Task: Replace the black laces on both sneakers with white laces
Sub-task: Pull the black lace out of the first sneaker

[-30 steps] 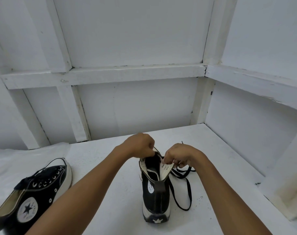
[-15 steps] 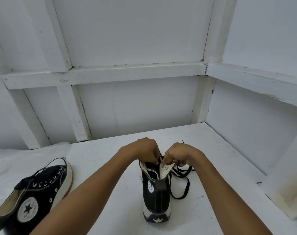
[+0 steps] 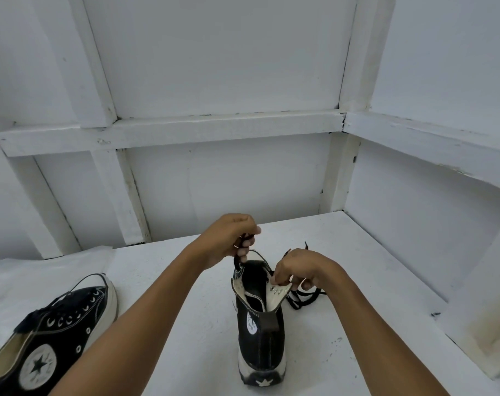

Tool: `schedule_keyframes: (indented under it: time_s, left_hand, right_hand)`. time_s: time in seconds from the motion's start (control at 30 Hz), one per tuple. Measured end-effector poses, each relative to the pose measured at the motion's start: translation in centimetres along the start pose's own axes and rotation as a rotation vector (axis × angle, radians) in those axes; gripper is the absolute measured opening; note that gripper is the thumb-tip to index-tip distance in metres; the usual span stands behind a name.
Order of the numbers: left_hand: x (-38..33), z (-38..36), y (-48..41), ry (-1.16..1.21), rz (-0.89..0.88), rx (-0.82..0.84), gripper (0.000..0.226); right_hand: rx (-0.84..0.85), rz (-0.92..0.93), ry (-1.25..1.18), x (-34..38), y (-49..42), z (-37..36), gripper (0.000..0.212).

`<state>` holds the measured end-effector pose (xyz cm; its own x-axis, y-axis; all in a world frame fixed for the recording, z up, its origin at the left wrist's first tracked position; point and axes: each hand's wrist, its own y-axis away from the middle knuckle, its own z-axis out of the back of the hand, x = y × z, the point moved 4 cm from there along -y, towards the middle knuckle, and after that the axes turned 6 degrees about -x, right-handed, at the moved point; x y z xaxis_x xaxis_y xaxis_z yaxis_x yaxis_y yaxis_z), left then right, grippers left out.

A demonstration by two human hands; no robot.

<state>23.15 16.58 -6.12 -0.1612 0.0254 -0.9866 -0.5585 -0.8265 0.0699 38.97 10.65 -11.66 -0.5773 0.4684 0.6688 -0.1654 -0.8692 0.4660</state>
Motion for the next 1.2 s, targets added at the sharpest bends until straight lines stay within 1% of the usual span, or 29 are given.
schedule_keyframes:
  time_s: [0.07,0.1,0.17,0.23,0.27,0.33,0.43,0.5,0.57,0.63,0.73,0.8,0.83,0.9,0.97,1.0,1.1,1.13,1.2]
  left_hand:
    - [0.6,0.3,-0.3,-0.15,0.023,-0.038,0.025]
    - [0.9,0.4,-0.5,-0.268,0.022,-0.04,0.021]
    - [1.4,-0.1,-0.7,-0.56,-0.019,0.023,0.012]
    - [2.0,-1.0,-0.8,-0.874,-0.079,0.119,0.015]
    - [2.3,-1.4,-0.8,-0.985,-0.085,0.156,0.017]
    - [2.6,-2.1,-0.8,-1.082,-0.068,0.207,0.019]
    - [2.5,-2.7,-0.8,-1.077,-0.089,0.234,0.011]
    - [1.9,-2.6,-0.9,-0.97,-0.105,0.191,0.009]
    - [1.3,-2.2,-0.9,-0.792,-0.083,0.12,0.011]
    - [0.9,-1.8,-0.6,-0.545,-0.047,0.083,0.014]
    - [0.3,-1.7,-0.2,-0.187,-0.017,0.145,0.017]
    - [0.2,-1.7,-0.2,-0.11,0.009,0.166,0.018]
    - [0.3,-1.7,-0.2,-0.122,0.021,0.151,0.018]
    - [0.6,-1.6,-0.4,-0.218,0.024,0.085,0.015]
    - [0.9,-1.4,-0.6,-0.386,0.002,0.029,0.011]
    - [1.1,-1.5,-0.6,-0.5,-0.012,0.031,0.012]
    - [1.9,-2.2,-0.5,-0.938,-0.032,0.162,0.017]
    - [2.3,-2.5,-0.5,-1.049,-0.028,0.206,0.018]
    - [2.6,-2.8,-0.5,-1.131,-0.046,0.24,0.015]
  right_hand:
    - [-0.004,-0.004,0.0,-0.1,0.0,0.0,0.012]
    - [-0.007,-0.006,-0.003,-0.1,-0.1,0.0,0.014]
    - [-0.009,-0.01,-0.008,-0.2,-0.1,0.0,0.013]
    - [-0.009,-0.011,-0.009,-0.3,-0.2,0.0,0.011]
    - [-0.01,-0.008,-0.009,-0.2,-0.2,0.1,0.01]
    - [-0.01,-0.004,-0.011,-0.2,-0.2,0.1,0.009]
    - [-0.012,-0.012,-0.014,-0.3,-0.2,0.0,0.01]
    - [-0.015,-0.012,-0.019,-0.3,-0.1,0.0,0.009]
    - [-0.019,-0.01,-0.025,-0.3,0.0,0.0,0.009]
    - [-0.025,-0.011,-0.013,-0.3,0.0,0.0,0.009]
    - [-0.018,-0.017,-0.011,-0.2,0.1,0.0,0.01]
    - [-0.018,-0.024,-0.019,-0.2,0.2,0.1,0.005]
    - [-0.016,-0.024,-0.015,-0.2,0.3,0.1,0.005]
    - [-0.008,-0.022,-0.006,-0.1,0.4,0.0,0.005]
    - [-0.01,-0.02,-0.009,-0.1,0.4,0.0,0.007]
    - [-0.014,-0.018,-0.011,-0.1,0.5,0.0,0.007]
    - [-0.007,-0.014,-0.014,-0.1,0.5,0.0,0.004]
    - [-0.004,-0.014,-0.014,-0.1,0.5,-0.1,0.003]
    - [-0.002,-0.011,-0.007,0.0,0.6,-0.1,0.002]
